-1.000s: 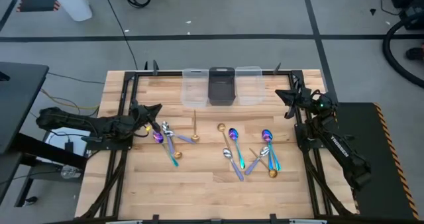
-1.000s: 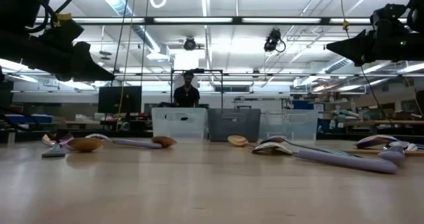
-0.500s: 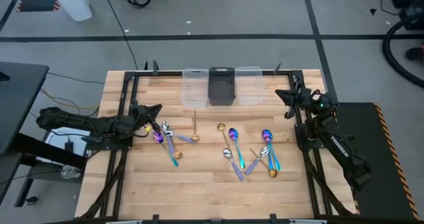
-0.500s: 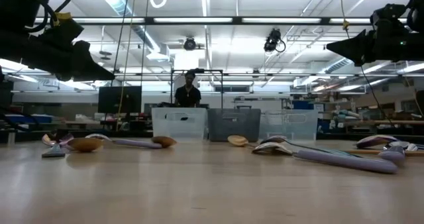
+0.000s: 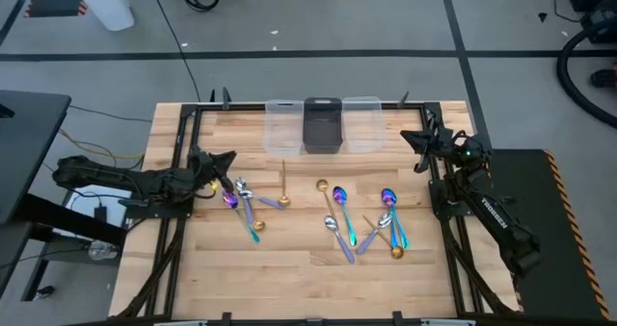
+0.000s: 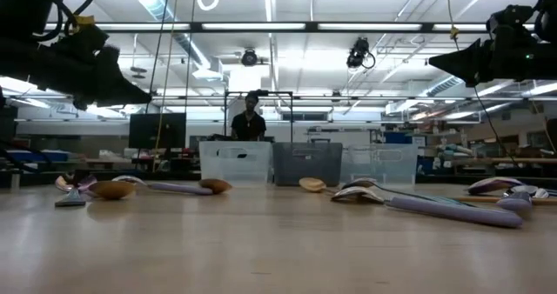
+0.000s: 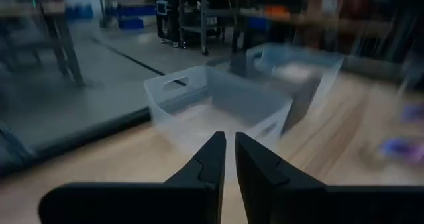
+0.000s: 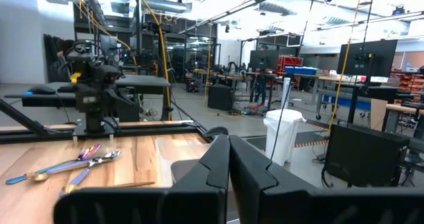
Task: Sort silverware by color (type)
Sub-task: Put the blue spoon into the right transparent bin
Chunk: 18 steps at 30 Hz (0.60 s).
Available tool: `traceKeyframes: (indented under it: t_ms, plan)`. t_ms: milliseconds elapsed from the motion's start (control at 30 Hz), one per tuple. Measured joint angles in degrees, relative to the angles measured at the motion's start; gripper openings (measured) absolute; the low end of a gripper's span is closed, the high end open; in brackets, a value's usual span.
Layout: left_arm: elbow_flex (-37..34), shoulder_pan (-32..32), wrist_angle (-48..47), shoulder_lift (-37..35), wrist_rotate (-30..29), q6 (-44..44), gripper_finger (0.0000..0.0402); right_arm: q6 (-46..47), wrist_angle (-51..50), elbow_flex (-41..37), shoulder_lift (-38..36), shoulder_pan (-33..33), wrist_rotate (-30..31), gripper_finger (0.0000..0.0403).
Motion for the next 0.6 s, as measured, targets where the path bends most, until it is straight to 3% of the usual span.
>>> traceKeyframes:
  t_ms: [100,167,333,500,600]
  plan:
    - [-0.02,0.00,4.70,0.00,-0.01,-16.25,0.0043,-1.94,1.23,-0.01,-0.01,0.09,1.43,0.0020]
    - [0.00,0.00,7.40,-0.02,-0.34,-22.81,0.0043,2.34,4.06,0.00,0.00,0.30,1.91,0.0020]
    - [-0.02,0.00,11.48,-0.02,-0.78,-23.90,0.0043,19.16,8.02,-0.02,-0.04,0.68,8.60,0.0020]
    - [0.00,0.00,19.05,0.00,-0.85,-23.75,0.0043,49.81,6.95,-0.01,0.01,0.66,23.96,0.0020]
    - [-0.02,0.07,23.48,-0.01,-1.29,-21.51,0.0043,58.05,7.38,0.00,0.00,0.66,25.51,0.0020]
